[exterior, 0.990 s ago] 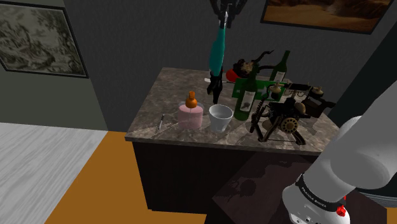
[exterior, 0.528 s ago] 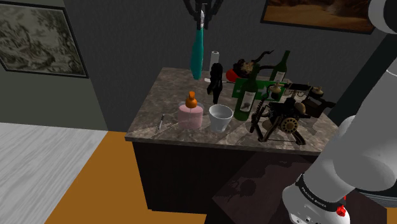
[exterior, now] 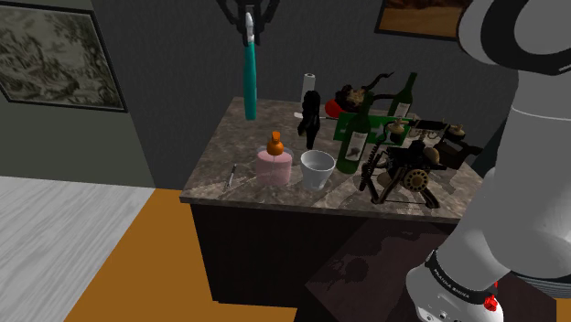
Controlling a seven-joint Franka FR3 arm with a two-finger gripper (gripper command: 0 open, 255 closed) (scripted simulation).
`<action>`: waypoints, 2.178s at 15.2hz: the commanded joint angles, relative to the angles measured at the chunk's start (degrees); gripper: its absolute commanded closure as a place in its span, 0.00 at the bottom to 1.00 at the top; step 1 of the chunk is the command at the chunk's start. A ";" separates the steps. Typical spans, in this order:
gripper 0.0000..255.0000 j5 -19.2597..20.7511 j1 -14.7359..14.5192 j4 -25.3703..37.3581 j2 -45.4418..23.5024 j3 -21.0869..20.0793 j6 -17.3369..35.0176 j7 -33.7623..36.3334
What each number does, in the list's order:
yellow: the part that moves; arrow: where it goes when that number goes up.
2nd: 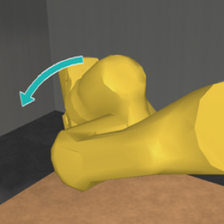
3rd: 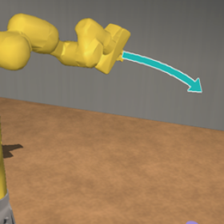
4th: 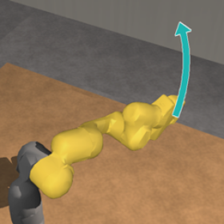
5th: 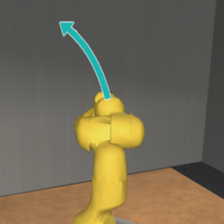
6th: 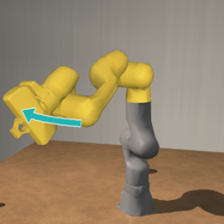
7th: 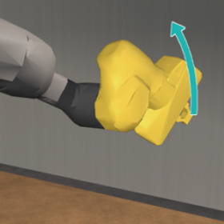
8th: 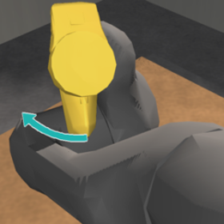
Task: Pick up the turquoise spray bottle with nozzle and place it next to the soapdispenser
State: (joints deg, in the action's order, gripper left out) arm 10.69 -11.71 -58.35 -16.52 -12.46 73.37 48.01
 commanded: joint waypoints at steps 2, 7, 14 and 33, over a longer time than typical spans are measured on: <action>1.00 0.08 -0.85 -1.04 -0.53 -0.39 1.38 1.55; 1.00 -0.80 0.08 -9.62 2.52 -0.35 6.95 1.91; 1.00 -1.52 0.82 -18.94 5.21 -0.22 13.64 2.35; 1.00 -1.81 1.61 -36.53 7.37 0.07 29.06 3.75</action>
State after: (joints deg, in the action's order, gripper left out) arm 8.89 -10.10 -93.73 -9.34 -12.39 101.44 51.59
